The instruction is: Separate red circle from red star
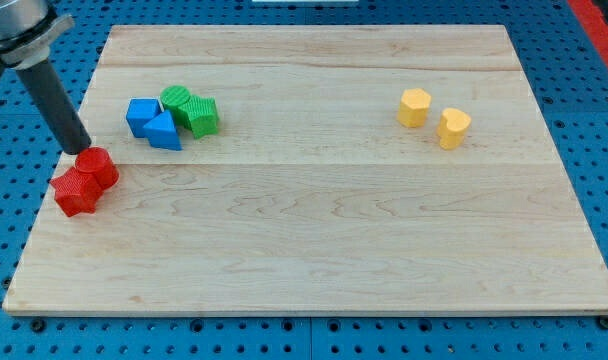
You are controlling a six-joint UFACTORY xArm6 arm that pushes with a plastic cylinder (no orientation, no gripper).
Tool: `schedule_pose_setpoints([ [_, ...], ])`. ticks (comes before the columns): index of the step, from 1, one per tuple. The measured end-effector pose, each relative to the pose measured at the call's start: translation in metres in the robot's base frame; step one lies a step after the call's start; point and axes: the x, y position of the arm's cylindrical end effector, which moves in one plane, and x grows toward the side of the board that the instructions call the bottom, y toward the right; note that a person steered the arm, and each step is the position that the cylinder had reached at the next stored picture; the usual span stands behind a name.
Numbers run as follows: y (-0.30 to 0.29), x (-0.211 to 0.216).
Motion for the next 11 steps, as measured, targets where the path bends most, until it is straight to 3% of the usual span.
schedule_pose_setpoints([
  [1, 0.012, 0.034],
  [2, 0.068, 0.052],
  [4, 0.051, 0.047],
  [5, 0.108, 0.047],
  [8, 0.181, 0.032],
  [9, 0.253, 0.032],
  [10, 0.332, 0.063],
  [11, 0.306, 0.088],
])
